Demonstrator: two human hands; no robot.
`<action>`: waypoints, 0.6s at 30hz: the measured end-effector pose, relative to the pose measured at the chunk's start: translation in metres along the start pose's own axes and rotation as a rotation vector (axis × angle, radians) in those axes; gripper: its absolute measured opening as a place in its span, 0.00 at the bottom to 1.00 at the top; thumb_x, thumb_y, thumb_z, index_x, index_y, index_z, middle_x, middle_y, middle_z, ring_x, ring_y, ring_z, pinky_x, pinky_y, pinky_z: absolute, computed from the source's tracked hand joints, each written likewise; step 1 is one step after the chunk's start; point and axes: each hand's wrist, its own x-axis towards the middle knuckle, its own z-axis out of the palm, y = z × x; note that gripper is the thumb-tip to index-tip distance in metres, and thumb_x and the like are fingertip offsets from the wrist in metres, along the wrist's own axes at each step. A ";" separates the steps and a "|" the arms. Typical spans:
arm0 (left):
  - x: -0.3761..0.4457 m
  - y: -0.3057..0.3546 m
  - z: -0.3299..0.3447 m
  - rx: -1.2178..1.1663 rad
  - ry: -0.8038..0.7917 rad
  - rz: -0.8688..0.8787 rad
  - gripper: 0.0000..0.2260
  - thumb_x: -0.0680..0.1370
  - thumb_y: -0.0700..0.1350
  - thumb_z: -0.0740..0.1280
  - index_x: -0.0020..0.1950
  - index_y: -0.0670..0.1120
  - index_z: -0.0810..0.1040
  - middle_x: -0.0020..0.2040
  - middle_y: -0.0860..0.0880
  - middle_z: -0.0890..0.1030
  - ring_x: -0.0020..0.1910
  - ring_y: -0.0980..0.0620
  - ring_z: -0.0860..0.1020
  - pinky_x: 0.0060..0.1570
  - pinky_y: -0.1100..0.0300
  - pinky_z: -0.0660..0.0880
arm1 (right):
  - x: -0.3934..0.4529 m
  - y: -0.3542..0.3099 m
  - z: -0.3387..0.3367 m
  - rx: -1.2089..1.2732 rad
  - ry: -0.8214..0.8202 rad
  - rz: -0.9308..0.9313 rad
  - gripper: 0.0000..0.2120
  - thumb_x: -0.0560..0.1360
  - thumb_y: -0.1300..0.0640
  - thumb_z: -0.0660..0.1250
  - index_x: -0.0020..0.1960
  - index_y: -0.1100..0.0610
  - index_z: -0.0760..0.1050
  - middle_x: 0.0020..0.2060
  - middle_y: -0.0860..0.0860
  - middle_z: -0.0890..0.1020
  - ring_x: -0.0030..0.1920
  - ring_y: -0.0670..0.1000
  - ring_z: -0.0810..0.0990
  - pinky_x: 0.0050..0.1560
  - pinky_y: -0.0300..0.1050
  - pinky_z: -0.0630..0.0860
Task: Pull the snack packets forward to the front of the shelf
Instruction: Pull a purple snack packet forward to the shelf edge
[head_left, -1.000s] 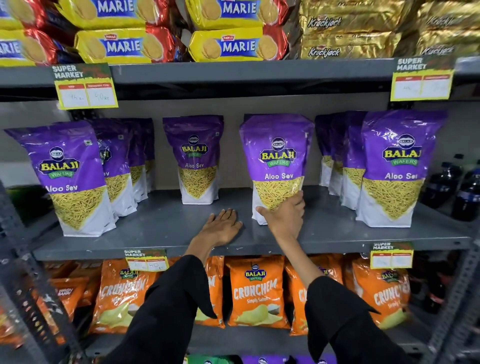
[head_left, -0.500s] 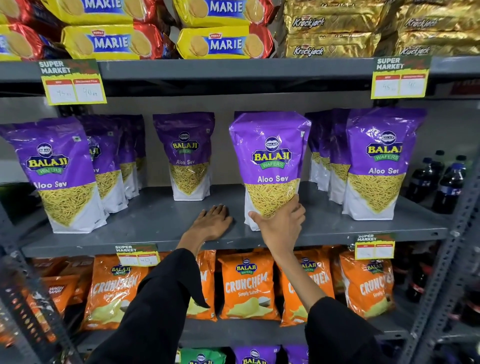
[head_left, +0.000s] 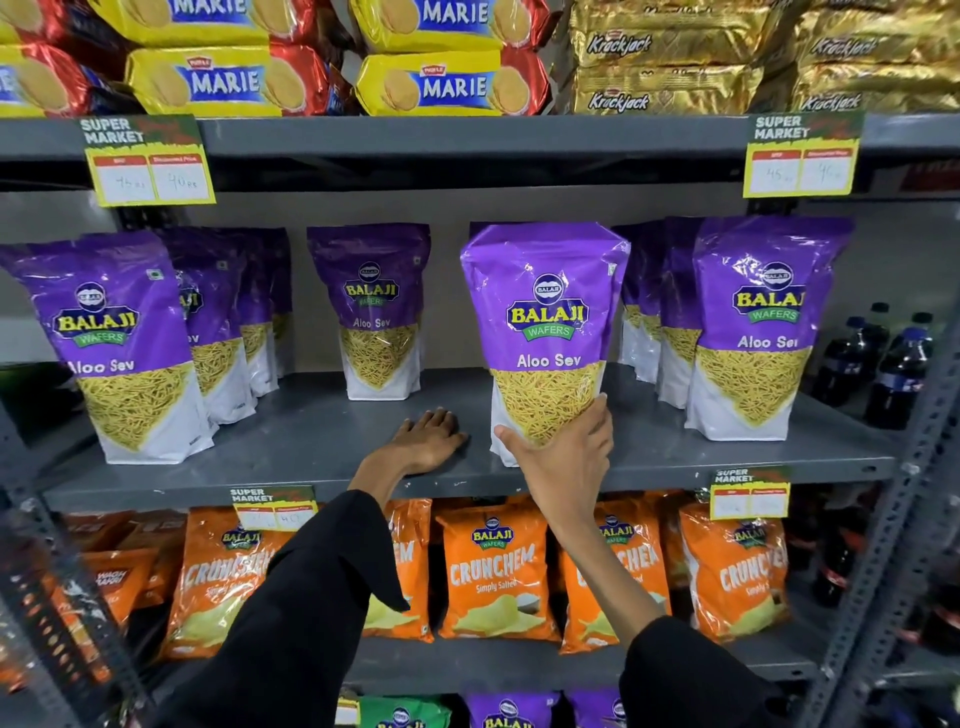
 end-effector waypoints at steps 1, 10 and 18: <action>0.000 0.000 0.002 0.014 0.023 0.004 0.29 0.85 0.57 0.47 0.82 0.44 0.50 0.83 0.44 0.48 0.82 0.46 0.47 0.79 0.44 0.46 | 0.000 0.001 0.000 0.020 -0.009 -0.007 0.66 0.60 0.29 0.76 0.81 0.59 0.45 0.78 0.60 0.60 0.77 0.62 0.61 0.73 0.61 0.68; 0.001 -0.003 0.010 0.054 0.076 0.008 0.28 0.84 0.56 0.45 0.82 0.44 0.52 0.83 0.44 0.51 0.82 0.46 0.49 0.78 0.43 0.48 | 0.010 -0.003 0.008 0.067 -0.014 0.019 0.64 0.62 0.37 0.80 0.81 0.60 0.46 0.74 0.61 0.63 0.74 0.62 0.66 0.69 0.61 0.72; -0.001 -0.001 0.010 0.030 0.073 -0.015 0.29 0.84 0.57 0.44 0.83 0.45 0.49 0.83 0.45 0.49 0.82 0.47 0.47 0.79 0.45 0.45 | 0.025 -0.004 0.015 0.027 -0.028 0.030 0.63 0.62 0.37 0.80 0.80 0.63 0.48 0.73 0.62 0.64 0.73 0.63 0.65 0.67 0.60 0.72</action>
